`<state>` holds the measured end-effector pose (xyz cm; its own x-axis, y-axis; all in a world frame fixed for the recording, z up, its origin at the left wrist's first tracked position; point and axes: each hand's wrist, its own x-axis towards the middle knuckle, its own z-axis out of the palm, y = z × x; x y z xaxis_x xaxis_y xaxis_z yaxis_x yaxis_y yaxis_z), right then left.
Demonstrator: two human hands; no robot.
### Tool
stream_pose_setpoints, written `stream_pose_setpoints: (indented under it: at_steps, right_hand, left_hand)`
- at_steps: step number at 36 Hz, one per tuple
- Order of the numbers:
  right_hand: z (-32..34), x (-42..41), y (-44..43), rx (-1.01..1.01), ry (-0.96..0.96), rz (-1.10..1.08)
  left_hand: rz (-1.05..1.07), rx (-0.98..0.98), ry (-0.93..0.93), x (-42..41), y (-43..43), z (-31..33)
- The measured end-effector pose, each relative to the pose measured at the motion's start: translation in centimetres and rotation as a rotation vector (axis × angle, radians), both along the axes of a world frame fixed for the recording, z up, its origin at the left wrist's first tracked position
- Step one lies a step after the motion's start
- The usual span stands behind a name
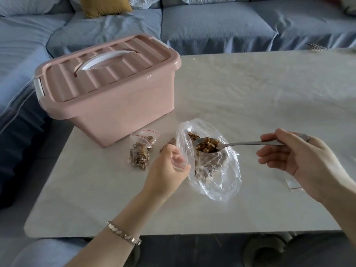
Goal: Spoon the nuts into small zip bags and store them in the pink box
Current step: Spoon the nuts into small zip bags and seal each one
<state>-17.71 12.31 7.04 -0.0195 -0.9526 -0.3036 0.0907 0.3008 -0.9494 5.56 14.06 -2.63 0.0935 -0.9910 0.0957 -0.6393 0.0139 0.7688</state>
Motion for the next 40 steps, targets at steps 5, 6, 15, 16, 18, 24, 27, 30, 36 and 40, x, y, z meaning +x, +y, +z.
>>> stream_pose_setpoints:
  at_steps: [5, 6, 15, 16, 18, 24, 27, 30, 36, 40]
  right_hand:
    - [0.6, 1.3, -0.4, 0.029, 0.094, 0.094]
    - [0.6, 1.7, -0.4, 0.032, 0.122, 0.117]
    - [1.6, 5.6, 0.6, -0.243, 0.509, 0.337]
    - [1.8, 5.8, 0.9, -0.311, 0.583, 0.361]
    - [2.3, 5.8, 1.6, -0.416, 0.695, 0.384]
    - [2.2, 5.6, 2.3, -0.432, 0.684, 0.395]
    - [1.3, 6.2, 2.8, -0.377, 0.633, 0.447]
    - [0.8, 6.4, 3.2, -0.384, 0.586, 0.467]
    - [0.4, 4.8, 2.7, -0.442, 0.361, 0.226]
    - [-0.9, 2.9, 2.0, -0.485, 0.368, 0.000]
  left_hand:
    - [-0.022, 0.008, -0.010, -0.5, 0.2, -0.9]
    - [-0.031, 0.017, -0.003, -0.6, 0.3, -0.9]
    - [-0.053, 0.032, 0.057, -0.8, 0.3, -1.5]
    - [-0.053, 0.021, 0.064, -0.8, 0.3, -1.7]
    - [-0.047, 0.007, 0.079, -0.7, 0.4, -1.8]
    - [-0.015, 0.002, 0.185, -0.9, 0.8, -1.6]
    - [-0.013, -0.007, 0.170, -1.1, 1.1, -2.0]
    - [0.016, -0.044, 0.152, -1.0, 1.3, -2.2]
    - [0.058, -0.184, 0.172, 0.0, 0.5, -2.1]
    - [0.180, -0.056, 0.264, 0.5, -0.2, -1.9]
